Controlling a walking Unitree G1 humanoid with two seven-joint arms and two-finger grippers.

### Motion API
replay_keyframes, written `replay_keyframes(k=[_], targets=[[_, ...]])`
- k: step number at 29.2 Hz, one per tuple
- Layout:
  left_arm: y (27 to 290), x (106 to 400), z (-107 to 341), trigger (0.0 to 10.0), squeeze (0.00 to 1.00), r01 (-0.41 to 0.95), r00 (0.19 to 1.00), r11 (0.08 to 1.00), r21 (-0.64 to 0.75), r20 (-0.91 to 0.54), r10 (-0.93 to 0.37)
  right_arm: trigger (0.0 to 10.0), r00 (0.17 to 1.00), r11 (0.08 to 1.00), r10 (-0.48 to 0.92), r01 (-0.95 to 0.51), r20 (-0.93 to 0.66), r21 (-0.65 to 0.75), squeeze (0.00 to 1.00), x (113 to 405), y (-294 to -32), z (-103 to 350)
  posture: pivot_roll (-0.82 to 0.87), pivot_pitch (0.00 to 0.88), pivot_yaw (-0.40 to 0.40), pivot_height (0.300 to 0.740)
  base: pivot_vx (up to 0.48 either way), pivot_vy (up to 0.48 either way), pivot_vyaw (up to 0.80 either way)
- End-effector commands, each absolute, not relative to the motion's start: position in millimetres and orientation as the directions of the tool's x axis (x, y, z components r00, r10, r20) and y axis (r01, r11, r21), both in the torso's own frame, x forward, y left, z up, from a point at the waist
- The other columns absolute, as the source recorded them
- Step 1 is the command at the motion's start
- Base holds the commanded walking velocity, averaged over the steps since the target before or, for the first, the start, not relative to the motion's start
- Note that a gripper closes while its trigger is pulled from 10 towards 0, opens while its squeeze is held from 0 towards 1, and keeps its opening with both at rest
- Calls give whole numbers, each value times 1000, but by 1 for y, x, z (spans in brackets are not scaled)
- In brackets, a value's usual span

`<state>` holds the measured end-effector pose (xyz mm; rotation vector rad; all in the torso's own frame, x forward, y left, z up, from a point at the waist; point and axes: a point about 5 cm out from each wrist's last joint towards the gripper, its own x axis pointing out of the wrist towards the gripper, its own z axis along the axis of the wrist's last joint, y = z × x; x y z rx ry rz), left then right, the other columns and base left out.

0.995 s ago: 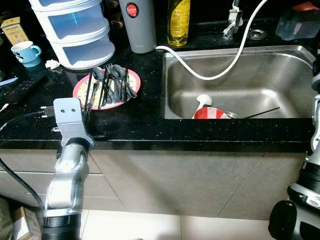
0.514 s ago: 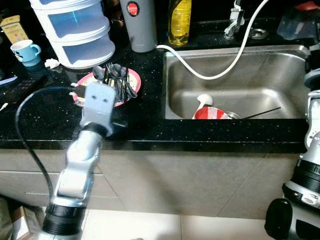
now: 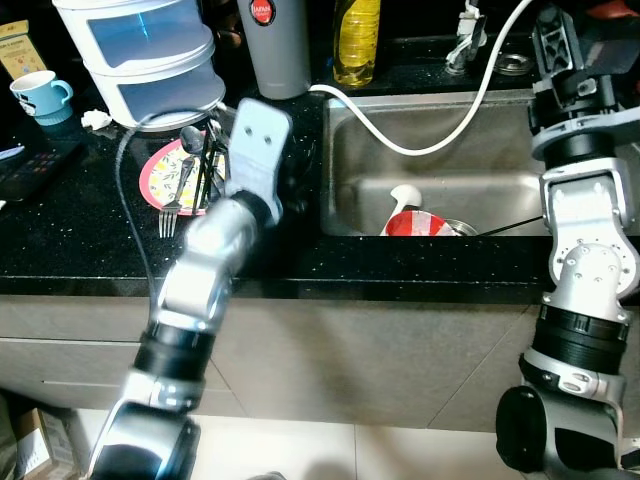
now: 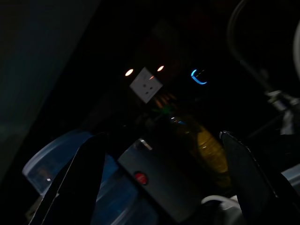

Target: Kitchen organization

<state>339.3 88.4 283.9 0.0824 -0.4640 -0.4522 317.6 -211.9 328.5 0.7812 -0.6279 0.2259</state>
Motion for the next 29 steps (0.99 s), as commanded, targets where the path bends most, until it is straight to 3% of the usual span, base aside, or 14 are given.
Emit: replay_keyframes(k=[1, 2, 8, 10, 11, 12, 13, 14, 17, 20, 24, 29], targets=[[101, 337, 312, 10000, 0, 353, 748, 913, 202, 525, -405, 10000, 794, 674, -12, -443, 608, 591, 0, 322, -204, 331, 65, 0, 64, 740, 0, 0, 0], [108, 330, 351, 10000, 0, 344, 666, 913, 221, 628, -403, 10000, 791, 654, 24, -475, 611, 588, 0, 326, -192, 332, 74, 0, 60, 740, 0, 0, 0], [129, 313, 402, 10000, 0, 259, 564, 930, 262, 740, -366, 10000, 780, 624, 53, -513, 623, 589, 0, 331, -178, 335, 92, 0, 59, 740, 0, 0, 0], [137, 315, 400, 10000, 0, 206, 597, 938, 277, 724, -345, 10000, 780, 623, 57, -516, 623, 589, 0, 332, -176, 335, 93, 0, 64, 740, 0, 0, 0], [145, 320, 394, 10000, 0, 148, 651, 945, 291, 691, -314, 10000, 779, 623, 65, -520, 624, 584, 0, 332, -175, 335, 93, 0, 64, 740, 0, 0, 0], [158, 332, 373, 10000, 0, 73, 758, 956, 285, 607, -239, 10000, 777, 627, 73, -523, 625, 577, 0, 332, -173, 335, 97, 3, 70, 740, 0, 0, 0], [182, 347, 330, 10000, 0, -19, 904, 970, 244, 419, -87, 10000, 778, 632, 78, -522, 623, 573, 0, 331, -172, 334, 93, 11, 78, 740, 0, 0, 0], [182, 347, 330, 10000, 0, -19, 904, 970, 244, 419, -87, 10000, 778, 632, 78, -522, 623, 573, 0, 331, -172, 334, 93, 11, 78, 740, 0, 0, 0], [201, 349, 274, 10000, 0, -65, 985, 987, 146, 165, 40, 10000, 788, 638, 71, -507, 611, 580, 0, 330, -172, 330, 76, 0, 89, 740, 0, 0, 0], [202, 327, 226, 10000, 0, -36, 999, 995, 92, 9, 35, 10000, 799, 648, 68, -490, 597, 583, 0, 327, -174, 320, 86, 0, 90, 740, 0, 0, 0], [200, 321, 219, 10000, 0, -15, 1000, 995, 94, -12, 16, 10000, 803, 651, 70, -486, 592, 583, 0, 327, -175, 316, 83, 0, 92, 740, 0, 0, 0], [198, 335, 227, 10000, 0, 19, 1000, 998, 67, -21, -18, 10000, 791, 637, 92, -514, 605, 575, 0, 330, -169, 318, 86, 0, 88, 740, 0, 0, 0]])
